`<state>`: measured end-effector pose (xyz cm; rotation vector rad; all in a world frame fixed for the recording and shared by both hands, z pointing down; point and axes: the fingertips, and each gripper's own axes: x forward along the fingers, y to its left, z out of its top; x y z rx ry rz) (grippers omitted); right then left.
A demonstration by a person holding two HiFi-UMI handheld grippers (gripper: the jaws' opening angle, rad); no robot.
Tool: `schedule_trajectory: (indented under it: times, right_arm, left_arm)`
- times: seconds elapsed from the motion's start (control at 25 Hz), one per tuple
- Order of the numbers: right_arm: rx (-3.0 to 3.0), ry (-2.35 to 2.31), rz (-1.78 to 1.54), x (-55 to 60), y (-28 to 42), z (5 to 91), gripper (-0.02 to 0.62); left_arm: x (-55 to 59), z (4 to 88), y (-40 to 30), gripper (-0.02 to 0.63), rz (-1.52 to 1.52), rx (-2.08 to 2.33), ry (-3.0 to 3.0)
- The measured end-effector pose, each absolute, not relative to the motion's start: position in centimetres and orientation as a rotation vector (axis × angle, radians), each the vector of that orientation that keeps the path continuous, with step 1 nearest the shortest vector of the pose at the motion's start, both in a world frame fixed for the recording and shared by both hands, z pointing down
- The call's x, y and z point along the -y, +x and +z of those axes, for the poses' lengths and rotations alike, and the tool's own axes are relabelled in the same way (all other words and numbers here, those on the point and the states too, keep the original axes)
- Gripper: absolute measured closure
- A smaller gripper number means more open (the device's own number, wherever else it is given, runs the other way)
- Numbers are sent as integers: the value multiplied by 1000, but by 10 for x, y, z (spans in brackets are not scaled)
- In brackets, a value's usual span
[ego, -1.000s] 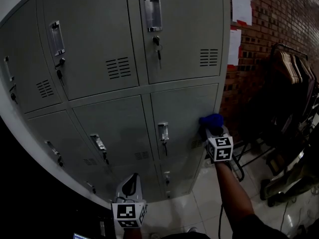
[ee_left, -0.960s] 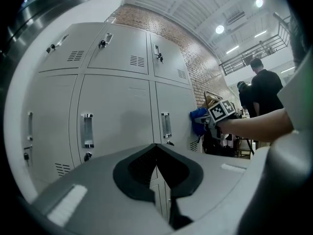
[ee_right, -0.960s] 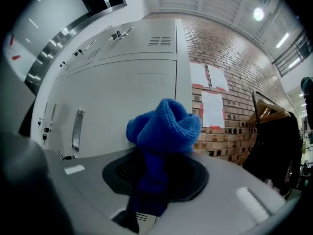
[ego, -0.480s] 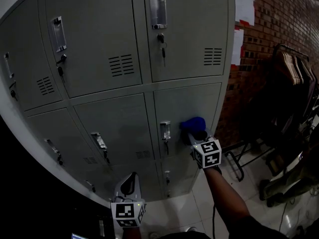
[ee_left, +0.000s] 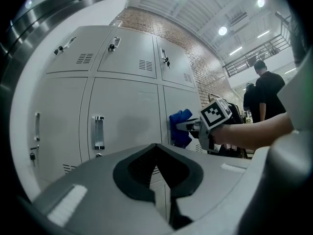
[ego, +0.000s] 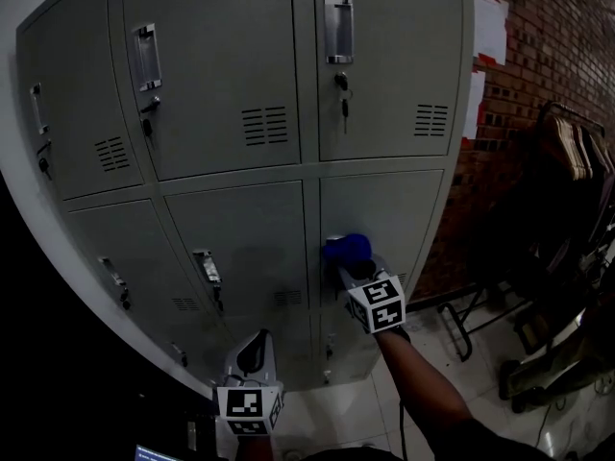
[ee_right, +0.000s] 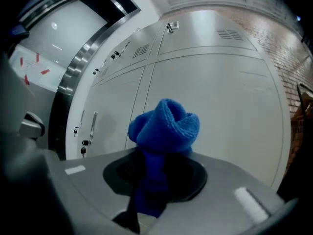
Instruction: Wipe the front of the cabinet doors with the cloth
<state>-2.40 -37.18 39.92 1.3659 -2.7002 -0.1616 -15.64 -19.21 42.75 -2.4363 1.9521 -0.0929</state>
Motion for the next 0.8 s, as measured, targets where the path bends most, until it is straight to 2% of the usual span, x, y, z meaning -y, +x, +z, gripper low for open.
schedule_trajectory:
  times: [0.4, 0.8]
  right_arm:
    - [2701, 1389, -211, 353, -8, 413, 489]
    - [2381, 1727, -44, 384, 139, 467, 489]
  left_arm:
    - [191, 425, -154, 592, -97, -1931, -2441]
    - [191, 429, -157, 592, -105, -1951, -2434]
